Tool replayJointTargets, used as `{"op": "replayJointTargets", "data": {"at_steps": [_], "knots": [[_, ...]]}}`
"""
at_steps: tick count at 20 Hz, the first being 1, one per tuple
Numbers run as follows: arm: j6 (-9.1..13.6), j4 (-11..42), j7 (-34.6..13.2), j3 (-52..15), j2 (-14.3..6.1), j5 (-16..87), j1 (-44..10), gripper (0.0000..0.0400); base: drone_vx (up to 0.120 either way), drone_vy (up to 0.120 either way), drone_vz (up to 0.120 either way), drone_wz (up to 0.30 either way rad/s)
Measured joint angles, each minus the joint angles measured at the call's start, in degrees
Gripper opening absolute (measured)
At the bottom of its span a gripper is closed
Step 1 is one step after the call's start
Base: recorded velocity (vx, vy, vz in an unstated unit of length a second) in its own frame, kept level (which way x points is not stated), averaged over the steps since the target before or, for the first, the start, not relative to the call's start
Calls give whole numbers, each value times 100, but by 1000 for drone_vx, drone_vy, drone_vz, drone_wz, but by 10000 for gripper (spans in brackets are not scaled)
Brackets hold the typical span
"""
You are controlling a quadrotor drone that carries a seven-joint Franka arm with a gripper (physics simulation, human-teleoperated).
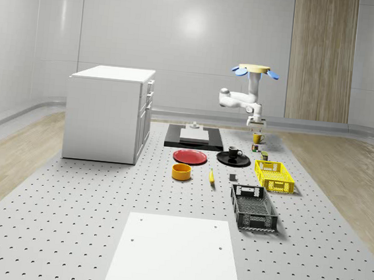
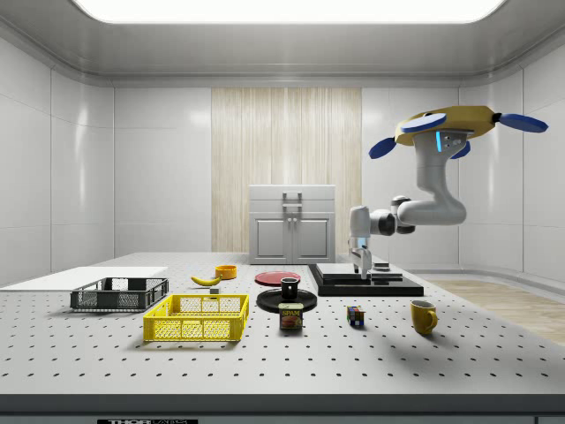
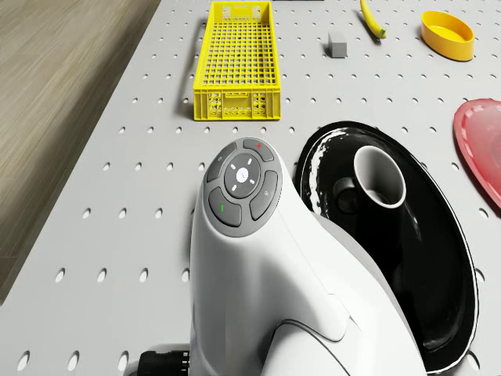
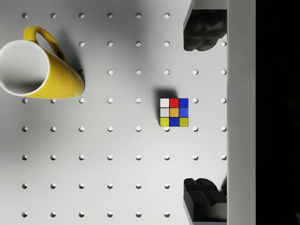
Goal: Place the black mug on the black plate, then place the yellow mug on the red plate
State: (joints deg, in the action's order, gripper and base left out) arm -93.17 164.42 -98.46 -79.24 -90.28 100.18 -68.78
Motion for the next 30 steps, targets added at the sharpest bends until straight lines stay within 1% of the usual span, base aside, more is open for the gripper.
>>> {"op": "replayJointTargets", "data": {"at_steps": [13,17,25,29,30], "knots": [[-4,0,-1,-1,-4,-2,-1,400,-120,0,0,0],[-5,0,-1,-1,-6,-2,-1,400,-120,0,-110,0],[-7,0,-1,-1,-8,-3,-2,400,-120,0,-5,0],[-8,0,-1,-1,-9,-3,-2,400,-120,0,-100,0],[-8,0,-1,-1,-9,-3,-2,400,-120,0,0,0]]}}
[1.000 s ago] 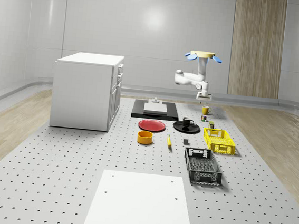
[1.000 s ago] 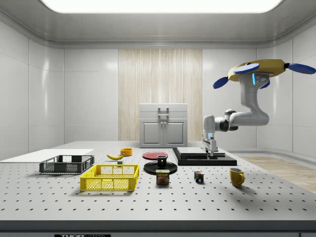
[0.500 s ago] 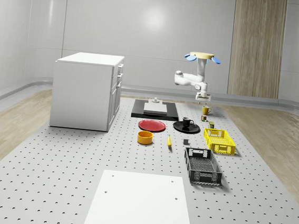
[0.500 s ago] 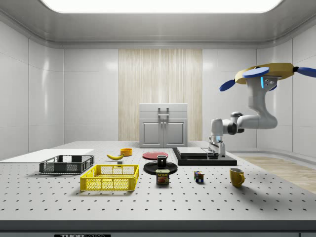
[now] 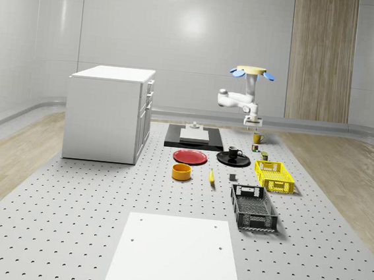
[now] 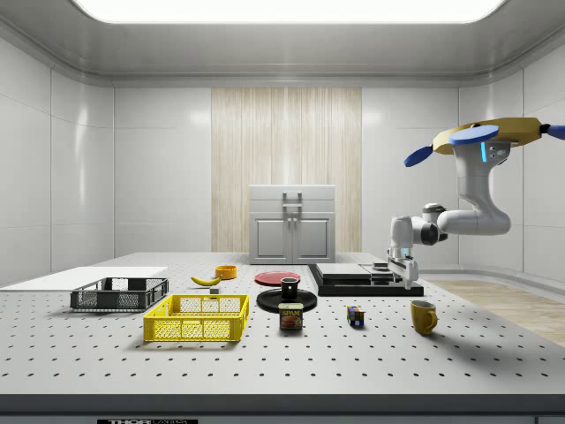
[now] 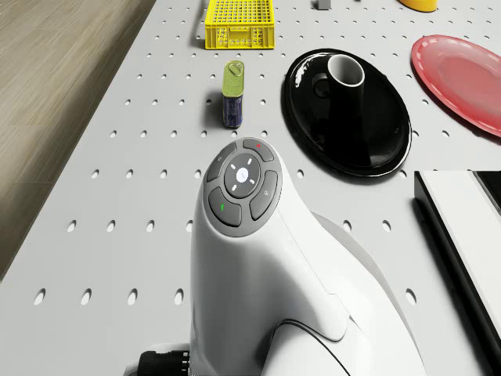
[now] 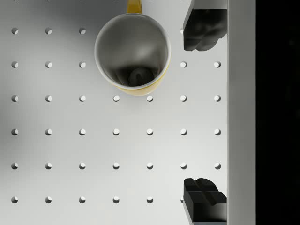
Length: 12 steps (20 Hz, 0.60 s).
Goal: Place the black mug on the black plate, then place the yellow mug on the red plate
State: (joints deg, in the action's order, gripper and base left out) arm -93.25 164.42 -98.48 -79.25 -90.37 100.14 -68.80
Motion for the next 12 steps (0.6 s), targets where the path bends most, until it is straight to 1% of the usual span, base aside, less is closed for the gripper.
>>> {"op": "replayJointTargets", "data": {"at_steps": [6,10,11,12], "knots": [[-1,0,0,0,-1,0,0,400,-120,0,0,0],[-2,0,0,0,-2,-1,0,400,0,0,0,0],[-2,0,0,0,-2,-1,0,400,0,40,0,0],[-2,0,0,0,-2,-1,0,400,0,120,0,0]]}}
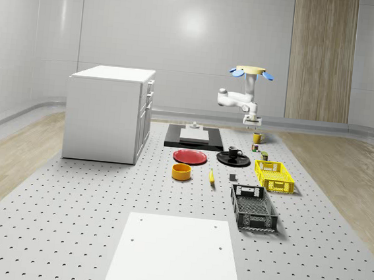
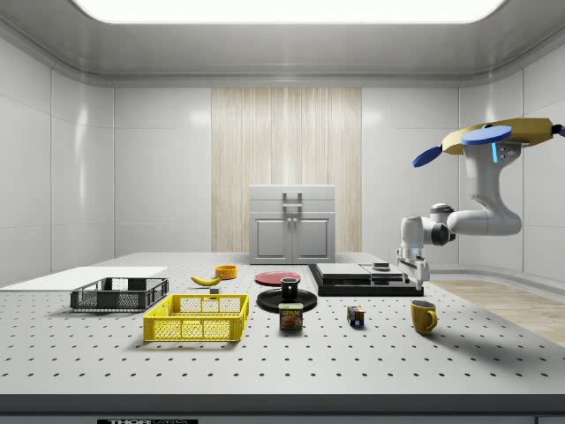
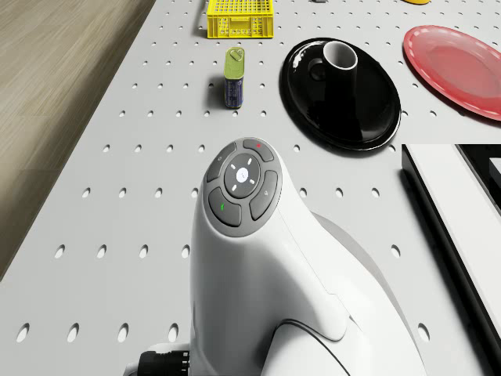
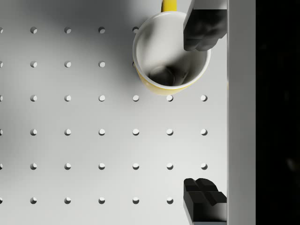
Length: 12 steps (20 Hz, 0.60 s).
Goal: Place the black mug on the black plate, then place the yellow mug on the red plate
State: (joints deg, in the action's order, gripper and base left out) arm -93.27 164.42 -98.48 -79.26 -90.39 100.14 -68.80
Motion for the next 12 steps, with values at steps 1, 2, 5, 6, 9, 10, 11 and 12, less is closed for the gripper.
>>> {"op": "replayJointTargets", "data": {"at_steps": [1,2,5,6,9,10,11,12], "knots": [[0,0,0,0,0,0,0,400,0,120,0,0],[0,0,0,0,0,0,0,400,0,120,0,0],[-1,0,0,0,-1,0,0,400,0,40,0,0],[-1,0,0,0,-1,0,0,400,0,0,0,0],[-1,0,0,0,-1,-1,0,400,0,0,-80,0],[-1,0,0,0,-1,-1,0,400,0,0,-120,0],[-1,0,0,0,-1,-1,0,400,0,0,-120,0],[-2,0,0,0,-1,-1,0,400,0,0,-120,0]]}}
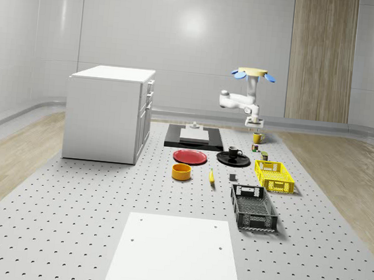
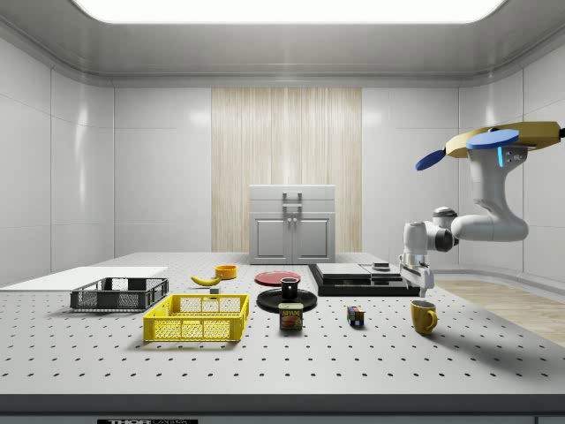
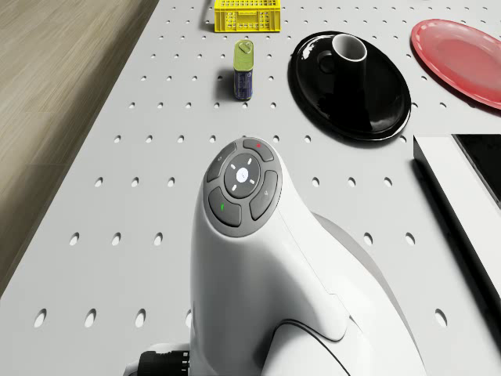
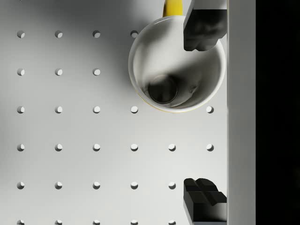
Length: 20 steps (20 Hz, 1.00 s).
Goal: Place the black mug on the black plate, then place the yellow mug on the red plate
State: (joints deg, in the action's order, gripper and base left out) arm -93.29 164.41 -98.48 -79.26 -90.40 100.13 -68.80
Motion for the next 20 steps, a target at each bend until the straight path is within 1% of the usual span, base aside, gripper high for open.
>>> {"op": "replayJointTargets", "data": {"at_steps": [10,20], "knots": [[-125,-75,-12,395,-4,375,-63,400,0,0,0,0],[-161,-134,-134,637,44,617,-222,400,0,0,0,0]]}}
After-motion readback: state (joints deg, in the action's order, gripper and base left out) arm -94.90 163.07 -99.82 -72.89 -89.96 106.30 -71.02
